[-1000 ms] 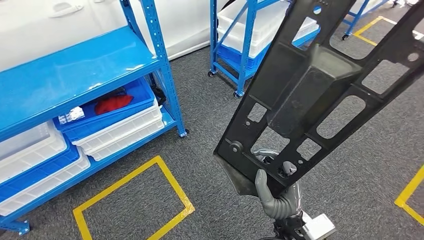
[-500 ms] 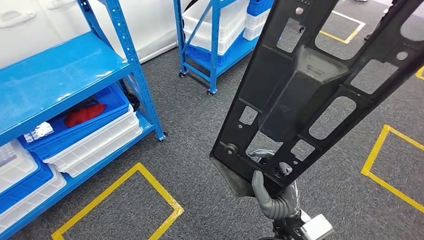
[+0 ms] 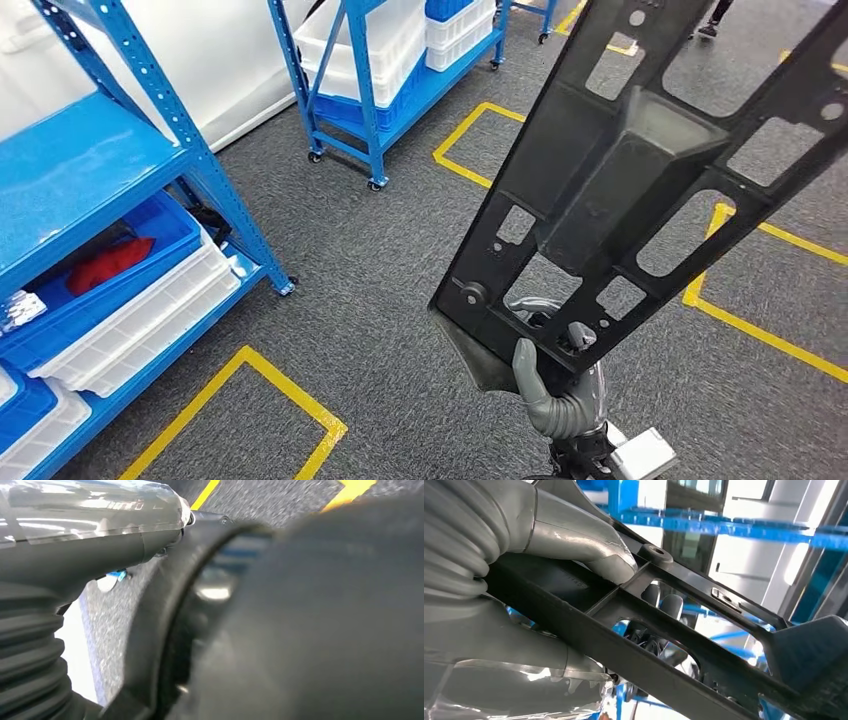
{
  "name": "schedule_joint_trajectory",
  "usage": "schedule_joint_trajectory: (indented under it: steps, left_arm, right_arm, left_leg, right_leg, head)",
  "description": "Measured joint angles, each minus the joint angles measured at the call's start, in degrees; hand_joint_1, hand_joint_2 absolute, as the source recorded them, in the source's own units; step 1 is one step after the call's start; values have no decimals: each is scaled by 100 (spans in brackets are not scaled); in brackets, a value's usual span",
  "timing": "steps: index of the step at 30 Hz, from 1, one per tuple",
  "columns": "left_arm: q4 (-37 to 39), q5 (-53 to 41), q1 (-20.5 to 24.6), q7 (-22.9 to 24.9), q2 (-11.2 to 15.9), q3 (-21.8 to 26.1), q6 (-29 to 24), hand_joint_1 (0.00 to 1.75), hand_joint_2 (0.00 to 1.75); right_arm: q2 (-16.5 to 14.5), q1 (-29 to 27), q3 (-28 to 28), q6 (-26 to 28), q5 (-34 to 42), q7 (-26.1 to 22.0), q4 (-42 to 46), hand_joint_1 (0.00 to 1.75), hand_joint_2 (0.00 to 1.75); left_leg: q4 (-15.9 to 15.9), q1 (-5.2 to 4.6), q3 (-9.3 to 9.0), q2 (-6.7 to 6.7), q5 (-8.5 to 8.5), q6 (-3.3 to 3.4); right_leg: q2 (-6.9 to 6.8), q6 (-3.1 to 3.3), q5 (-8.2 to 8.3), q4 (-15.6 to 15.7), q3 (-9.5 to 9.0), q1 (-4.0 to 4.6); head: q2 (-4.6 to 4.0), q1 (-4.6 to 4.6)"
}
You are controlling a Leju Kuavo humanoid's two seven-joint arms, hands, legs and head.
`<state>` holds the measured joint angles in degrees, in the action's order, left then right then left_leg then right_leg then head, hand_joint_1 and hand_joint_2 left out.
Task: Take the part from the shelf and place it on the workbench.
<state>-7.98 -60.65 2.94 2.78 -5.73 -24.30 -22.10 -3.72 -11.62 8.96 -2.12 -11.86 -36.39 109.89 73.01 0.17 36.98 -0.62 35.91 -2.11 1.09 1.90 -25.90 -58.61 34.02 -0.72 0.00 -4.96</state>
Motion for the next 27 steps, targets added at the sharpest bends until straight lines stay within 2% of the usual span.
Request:
schedule_joint_trajectory:
  steps: [1,2,3,4,5,6,7,9,10,11,13,14,15,16,17,18,20,21,22,24,25,27]
  left_arm:
    - [0,0,3,5,0,1,1,0,175]
    - [0,0,6,11,0,1,1,0,175]
    - [0,0,9,16,0,2,2,0,175]
    - [0,0,9,20,0,2,4,0,175]
    - [0,0,10,23,0,3,5,0,175]
    - [0,0,13,25,0,4,7,0,175]
    - [0,0,19,28,-1,6,9,0,175]
    - [0,0,34,36,-6,8,11,0,175]
    - [0,0,39,40,-11,8,13,0,175]
    - [0,-1,38,45,-15,8,15,0,175]
    - [0,-1,20,56,-19,8,23,0,175]
    - [0,-1,11,61,-19,8,27,0,175]
    - [0,0,5,64,-19,8,32,0,175]
    - [0,0,3,68,-19,8,38,0,175]
    - [0,0,4,69,-19,8,45,0,175]
    - [0,0,4,71,-20,8,54,0,175]
    - [0,-1,2,79,-20,7,68,0,175]
    - [0,-1,1,85,-19,7,72,0,175]
    - [0,-1,0,94,-19,7,73,0,175]
    - [0,-1,1,110,-15,7,72,0,175]
    - [0,-2,2,116,-12,7,70,0,175]
    - [0,0,10,121,-2,7,56,0,175]
  right_arm:
    - [0,-3,-7,0,3,-4,-1,175,175]
    - [0,-5,-12,0,5,-7,-1,175,175]
    - [0,-7,-16,0,6,-11,-1,175,175]
    - [0,-7,-19,0,6,-17,0,175,175]
    - [0,-8,-20,0,6,-23,1,175,175]
    - [0,-12,-22,1,6,-29,4,175,175]
    - [0,-25,-25,3,5,-35,8,175,175]
    - [1,-76,-33,20,-1,-44,23,175,175]
    - [1,-105,-42,34,-8,-49,36,175,175]
    - [2,-125,-50,54,-22,-56,48,175,175]
    - [2,-151,-66,94,-54,-76,62,175,175]
    - [2,-162,-73,110,-69,-89,63,175,175]
    - [2,-178,-83,120,-76,-101,63,175,175]
    - [2,-192,-94,127,-86,-113,63,175,175]
    - [2,-202,-107,136,-101,-122,63,175,175]
    - [2,-208,-119,152,-120,-130,63,175,175]
    - [2,-207,-139,193,-171,-143,75,175,175]
    - [2,-210,-145,210,-194,-150,88,175,175]
    - [2,-219,-151,219,-215,-157,105,175,175]
    - [2,-261,-161,228,-242,-170,138,175,175]
    - [1,-288,-167,234,-250,-175,154,175,175]
    - [-3,-319,-174,252,-260,-183,181,175,175]
  left_leg:
    - [45,1,21,8,-59,1]
    - [-134,4,-61,26,-222,9]
    - [-485,12,-220,88,-444,22]
    - [-878,21,-395,224,-634,43]
    - [-1220,33,-540,353,-751,63]
    - [-1430,36,-625,455,-800,82]
    - [-1520,31,-658,503,-792,104]
    - [-1573,30,-673,404,-815,166]
    - [-1604,37,-684,346,-840,205]
    - [-1638,46,-692,274,-864,248]
    - [-1666,35,-698,120,-881,301]
    - [-1664,24,-693,37,-878,316]
    - [-1660,17,-690,-39,-874,315]
    - [-1656,14,-689,-112,-867,311]
    - [-1651,14,-692,-181,-857,302]
    - [-1644,14,-700,-245,-843,286]
    - [-1616,-10,-720,-351,-800,234]
    - [-1604,-28,-730,-395,-782,203]
    - [-1596,-45,-738,-440,-766,173]
    - [-1596,-53,-754,-537,-741,119]
    - [-1562,-42,-750,-506,-695,89]
    - [-1211,-17,-611,-276,-437,37]
  right_leg:
    - [79,1,2,-5,-1,2]
    - [161,-2,3,-11,-6,2]
    - [242,-7,5,-17,-13,1]
    - [317,-20,8,-24,-13,4]
    - [389,-43,13,-37,-3,8]
    - [448,-76,24,-44,18,7]
    - [505,-117,39,-44,44,1]
    - [587,-199,65,-39,84,-18]
    - [524,-230,37,-81,111,-14]
    - [398,-256,-55,-215,178,-8]
    - [79,-299,-397,-809,462,-4]
    - [-3,-320,-569,-1178,637,-14]
    - [-43,-336,-664,-1458,766,-25]
    - [-67,-347,-659,-1563,806,-34]
    - [-93,-353,-557,-1452,736,-42]
    - [-151,-352,-389,-1147,561,-48]
    - [-399,-310,-131,-407,154,-28]
    - [-488,-271,-80,-176,34,-7]
    - [-528,-229,-81,-76,-7,16]
    - [-415,-146,-71,-53,8,29]
    - [-356,-112,-59,-35,9,22]
    - [-244,-39,-28,0,8,-1]
  head:
    - [0,0]
    - [0,0]
    - [0,0]
    - [0,0]
    - [0,0]
    - [0,0]
    - [0,0]
    - [0,0]
    - [0,1]
    - [0,1]
    - [0,2]
    - [0,2]
    - [0,2]
    - [0,2]
    - [0,2]
    - [0,2]
    - [0,1]
    - [0,1]
    - [0,1]
    - [0,0]
    - [0,0]
    - [0,0]
